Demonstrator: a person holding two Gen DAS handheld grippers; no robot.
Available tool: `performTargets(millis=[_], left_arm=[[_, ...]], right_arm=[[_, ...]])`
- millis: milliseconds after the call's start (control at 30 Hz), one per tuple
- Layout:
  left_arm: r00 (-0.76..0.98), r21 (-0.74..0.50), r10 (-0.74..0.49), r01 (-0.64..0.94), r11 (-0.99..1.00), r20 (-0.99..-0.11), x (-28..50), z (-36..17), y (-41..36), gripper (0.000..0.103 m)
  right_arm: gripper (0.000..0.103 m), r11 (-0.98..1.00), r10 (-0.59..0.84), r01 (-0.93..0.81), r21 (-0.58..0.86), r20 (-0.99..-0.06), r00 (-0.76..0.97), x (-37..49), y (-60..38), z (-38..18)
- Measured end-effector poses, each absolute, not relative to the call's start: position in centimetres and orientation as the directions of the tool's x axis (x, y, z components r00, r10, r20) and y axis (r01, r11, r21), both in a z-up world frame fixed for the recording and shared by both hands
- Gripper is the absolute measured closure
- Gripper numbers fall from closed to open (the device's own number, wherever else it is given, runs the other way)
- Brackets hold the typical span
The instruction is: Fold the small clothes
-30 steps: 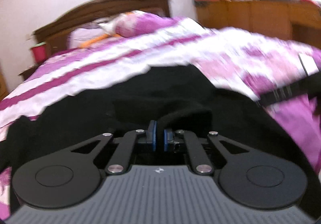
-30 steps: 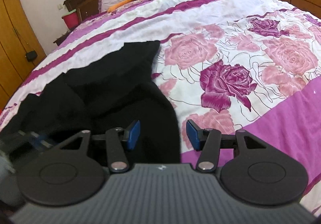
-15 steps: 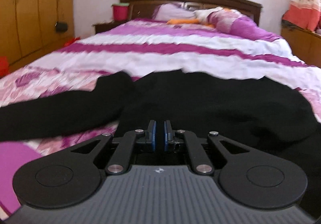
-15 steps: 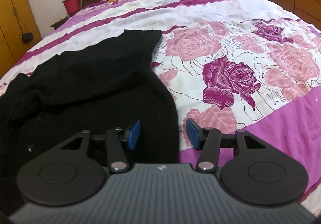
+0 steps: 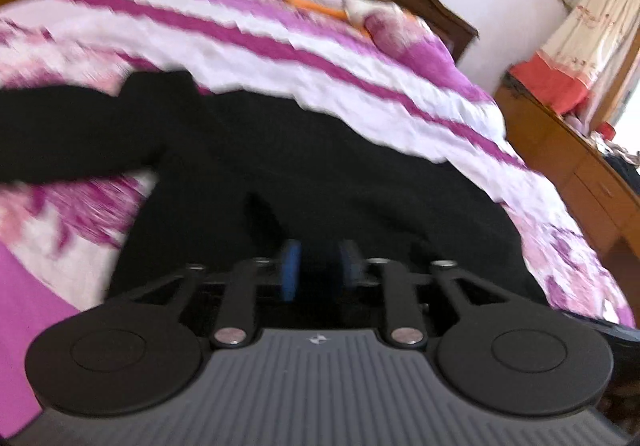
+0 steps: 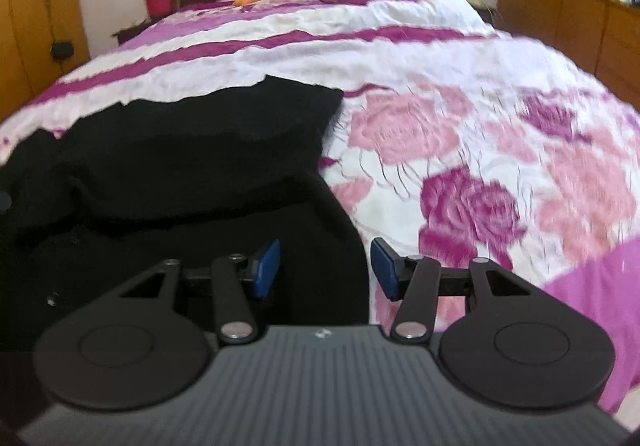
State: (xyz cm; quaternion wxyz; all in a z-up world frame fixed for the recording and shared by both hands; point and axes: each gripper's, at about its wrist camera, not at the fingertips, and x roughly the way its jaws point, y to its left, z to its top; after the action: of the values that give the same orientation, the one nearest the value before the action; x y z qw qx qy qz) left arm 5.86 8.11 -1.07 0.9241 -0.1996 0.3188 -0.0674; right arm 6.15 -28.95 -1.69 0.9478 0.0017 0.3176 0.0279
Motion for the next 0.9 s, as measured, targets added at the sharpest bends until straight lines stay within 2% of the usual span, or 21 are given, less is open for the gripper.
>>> performTargets(millis=[67, 233, 267, 300, 367, 400, 433, 467, 533, 667, 767, 833, 867, 900], left_arm=[[0.774, -0.405, -0.257, 0.000, 0.914, -0.579, 6.5, -1.7, 7.1, 0.045], [0.766, -0.414, -0.238, -0.041, 0.909, -0.597, 8.3, -3.0, 5.5, 0.045], [0.767, -0.414, -0.238, -0.039, 0.910, -0.596, 8.7, -3.0, 5.5, 0.063], [0.768, -0.403, -0.243, -0.021, 0.915, -0.593, 8.9, -2.8, 5.3, 0.093], [0.783, -0.391, -0.255, 0.017, 0.920, -0.567, 8.6, -1.5, 5.1, 0.095], [0.796, -0.387, -0.261, 0.037, 0.921, -0.547, 8.1, -0.7, 5.1, 0.095], [0.809, -0.369, -0.260, 0.058, 0.928, -0.528, 7.5, 0.2, 5.2, 0.095], [0.813, -0.350, -0.255, 0.067, 0.934, -0.523, 7.0, 0.9, 5.4, 0.095], [0.803, -0.323, -0.251, 0.078, 0.943, -0.540, 6.2, 1.4, 5.8, 0.095], [0.736, -0.255, -0.223, 0.071, 0.964, -0.639, 5.5, -1.2, 6.3, 0.094], [0.730, -0.259, -0.211, 0.047, 0.965, -0.651, 5.0, -2.5, 6.9, 0.087], [0.742, -0.283, -0.217, 0.038, 0.958, -0.634, 4.8, -2.1, 7.4, 0.072], [0.754, -0.280, -0.208, 0.032, 0.959, -0.624, 4.7, -1.9, 7.6, 0.053], [0.771, -0.275, -0.192, 0.023, 0.961, -0.608, 4.7, -1.5, 7.8, 0.040]], right_arm=[[0.050, 0.996, 0.055, -0.087, -0.025, -0.596, 0.801, 6.8, -28.6, -1.9], [0.050, 0.982, 0.026, -0.132, -0.136, -0.594, 0.804, 9.2, -27.9, -2.8], [0.051, 0.982, 0.024, -0.130, -0.140, -0.588, 0.808, 9.6, -28.0, -2.9], [0.051, 0.982, 0.022, -0.128, -0.141, -0.584, 0.811, 10.0, -28.0, -3.0], [0.052, 0.982, 0.018, -0.123, -0.144, -0.576, 0.817, 10.6, -28.2, -3.1], [0.068, 0.982, 0.016, -0.121, -0.146, -0.572, 0.820, 10.8, -28.3, -3.2], [0.079, 0.983, 0.010, -0.114, -0.147, -0.569, 0.822, 11.0, -28.5, -3.2], [0.083, 0.985, 0.007, -0.103, -0.138, -0.567, 0.823, 11.1, -28.7, -3.2], [0.083, 0.993, 0.026, -0.084, -0.077, -0.565, 0.824, 11.0, -29.6, -3.1], [0.084, 0.998, 0.036, -0.056, -0.017, -0.562, 0.826, 10.6, -30.5, -3.2], [0.080, 0.998, 0.053, -0.064, 0.002, -0.584, 0.810, 10.6, -30.8, -3.4], [0.077, 0.997, 0.056, -0.078, -0.009, -0.605, 0.794, 10.5, -30.8, -3.0], [0.075, 0.996, 0.058, -0.085, -0.014, -0.617, 0.785, 10.5, -30.9, -2.7], [0.073, 0.996, 0.063, -0.093, -0.014, -0.631, 0.773, 10.3, -30.9, -2.3]])
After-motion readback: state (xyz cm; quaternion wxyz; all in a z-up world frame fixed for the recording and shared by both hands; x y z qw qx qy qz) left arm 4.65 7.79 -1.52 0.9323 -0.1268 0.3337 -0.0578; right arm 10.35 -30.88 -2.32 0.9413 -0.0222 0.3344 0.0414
